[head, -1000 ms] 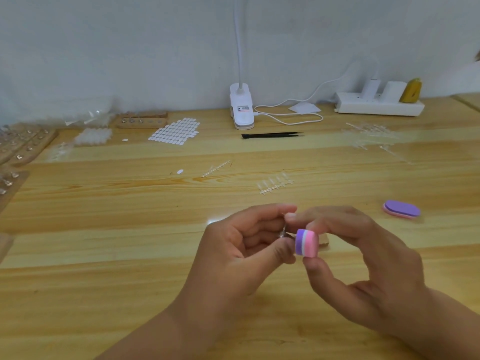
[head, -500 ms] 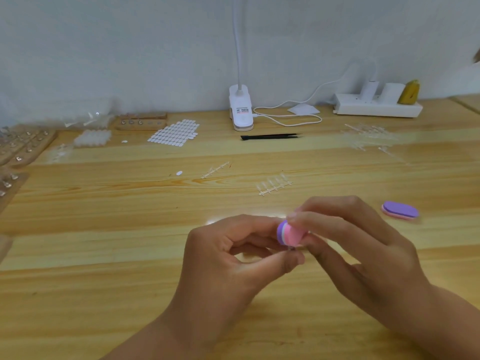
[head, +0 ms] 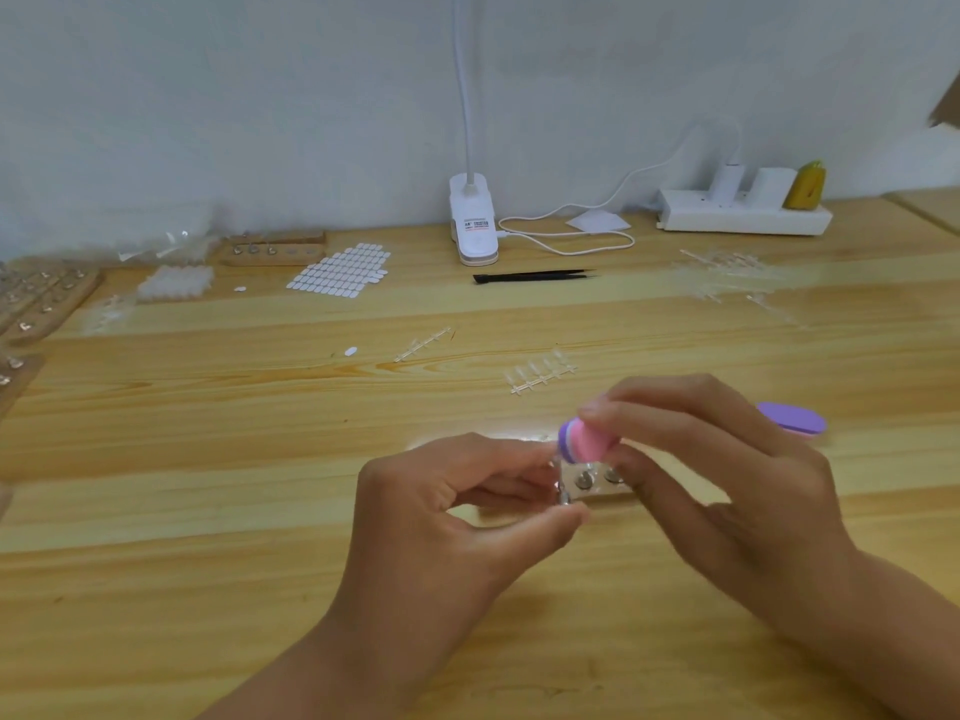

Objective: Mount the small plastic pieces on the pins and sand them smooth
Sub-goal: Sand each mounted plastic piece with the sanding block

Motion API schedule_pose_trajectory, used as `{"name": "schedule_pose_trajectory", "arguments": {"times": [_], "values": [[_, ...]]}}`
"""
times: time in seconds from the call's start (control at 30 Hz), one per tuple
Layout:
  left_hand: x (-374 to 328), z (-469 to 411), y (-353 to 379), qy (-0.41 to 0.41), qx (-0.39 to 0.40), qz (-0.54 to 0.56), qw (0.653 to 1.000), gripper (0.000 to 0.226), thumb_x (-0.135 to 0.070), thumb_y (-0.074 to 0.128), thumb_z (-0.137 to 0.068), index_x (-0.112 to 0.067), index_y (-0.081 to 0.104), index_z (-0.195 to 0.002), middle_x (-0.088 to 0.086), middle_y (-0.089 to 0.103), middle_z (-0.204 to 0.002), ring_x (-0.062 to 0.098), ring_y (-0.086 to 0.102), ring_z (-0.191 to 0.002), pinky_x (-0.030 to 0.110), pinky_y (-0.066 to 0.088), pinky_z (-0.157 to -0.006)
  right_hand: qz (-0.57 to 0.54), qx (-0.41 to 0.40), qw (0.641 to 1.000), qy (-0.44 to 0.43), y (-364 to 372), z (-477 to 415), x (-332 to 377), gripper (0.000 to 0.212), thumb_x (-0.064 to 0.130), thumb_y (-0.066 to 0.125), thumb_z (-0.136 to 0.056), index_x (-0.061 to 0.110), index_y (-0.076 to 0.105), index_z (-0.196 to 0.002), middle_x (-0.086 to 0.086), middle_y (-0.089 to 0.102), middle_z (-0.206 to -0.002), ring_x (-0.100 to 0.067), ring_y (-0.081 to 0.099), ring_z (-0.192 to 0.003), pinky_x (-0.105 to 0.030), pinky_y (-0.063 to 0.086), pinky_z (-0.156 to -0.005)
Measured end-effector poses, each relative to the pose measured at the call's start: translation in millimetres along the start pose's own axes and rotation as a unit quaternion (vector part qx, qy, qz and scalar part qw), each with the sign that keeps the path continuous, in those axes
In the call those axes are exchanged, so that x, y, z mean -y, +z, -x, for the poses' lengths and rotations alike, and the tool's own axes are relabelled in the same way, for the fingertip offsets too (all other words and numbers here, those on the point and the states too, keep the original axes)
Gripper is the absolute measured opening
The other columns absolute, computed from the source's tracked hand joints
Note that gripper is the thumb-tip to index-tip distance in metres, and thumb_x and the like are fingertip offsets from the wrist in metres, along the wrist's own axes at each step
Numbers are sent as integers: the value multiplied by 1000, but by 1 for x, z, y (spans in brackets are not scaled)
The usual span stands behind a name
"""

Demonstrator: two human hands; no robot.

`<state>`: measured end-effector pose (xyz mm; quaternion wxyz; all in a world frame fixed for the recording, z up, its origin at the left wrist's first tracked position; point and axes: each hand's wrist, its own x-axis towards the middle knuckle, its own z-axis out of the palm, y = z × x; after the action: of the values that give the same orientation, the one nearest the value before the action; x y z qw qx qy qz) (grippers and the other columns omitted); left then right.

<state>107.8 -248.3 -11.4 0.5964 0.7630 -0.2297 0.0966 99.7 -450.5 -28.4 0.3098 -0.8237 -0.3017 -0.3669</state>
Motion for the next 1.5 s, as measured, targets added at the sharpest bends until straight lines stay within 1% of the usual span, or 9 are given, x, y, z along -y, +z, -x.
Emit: {"name": "schedule_pose_trajectory", "arguments": {"times": [0.17,0.3,0.5,0.6,0.77,0.9,1.0,1.1,1.5], "values": [[0,2,0,12,6,-25,1000,29,-16,89,-61,-26,79,-87,-15,74,-76,4,72,-70,16,55,-66,10,24,1000,-11,3,4,-2,28,-3,66,-91,7,69,-117,-5,67,-112,-16,66,-103,-28,52,-87],[-1,1,0,9,4,-9,1000,31,-15,91,-60,-28,79,-85,-15,74,-75,3,72,-68,13,54,-65,-17,-24,999,15,3,1,4,26,8,64,-93,19,67,-116,0,66,-113,-8,64,-107,-16,46,-93],[0,-1,-2,2,-7,35,999,33,-13,89,-57,-24,77,-86,-9,75,-75,8,72,-65,17,56,-63,-7,2,1000,19,1,1,-2,27,4,63,-92,15,63,-116,-6,66,-108,-13,63,-103,-25,51,-89],[-1,-2,-2,12,16,8,1000,30,-17,90,-60,-26,77,-86,-12,74,-75,7,72,-67,16,56,-64,-25,-18,999,13,1,0,5,27,5,65,-92,17,66,-116,-4,66,-112,-11,64,-107,-21,49,-91],[2,-1,-1,7,18,-8,1000,30,-18,89,-61,-27,77,-87,-13,74,-76,6,72,-68,15,55,-64,4,18,1000,5,2,4,-1,27,-1,66,-91,10,68,-116,-7,66,-109,-15,64,-102,-27,52,-87],[3,-2,-1,9,26,0,1000,30,-18,90,-62,-27,77,-87,-13,74,-76,6,72,-68,15,55,-64,-19,-14,999,21,3,2,1,26,8,64,-94,18,65,-117,-1,66,-113,-10,63,-108,-20,47,-93],[1,-1,-1,22,36,-17,999,29,-17,89,-63,-28,77,-88,-15,73,-77,6,71,-69,14,54,-64,-36,18,999,-5,9,8,6,24,7,60,-97,13,64,-119,-2,63,-116,-14,62,-108,-22,47,-93],[2,-3,-4,15,12,9,1000,31,-15,89,-60,-23,78,-87,-11,74,-75,7,72,-67,16,56,-64,-3,11,999,42,3,4,-4,23,9,59,-96,15,62,-117,-5,66,-109,-15,62,-106,-26,50,-93],[2,-4,-1,2,25,-24,999,28,-20,87,-61,-31,78,-84,-15,72,-74,4,70,-66,11,51,-60,1,3,999,40,7,5,11,23,9,61,-96,15,67,-117,1,63,-114,-13,63,-105,-18,46,-93]]}}
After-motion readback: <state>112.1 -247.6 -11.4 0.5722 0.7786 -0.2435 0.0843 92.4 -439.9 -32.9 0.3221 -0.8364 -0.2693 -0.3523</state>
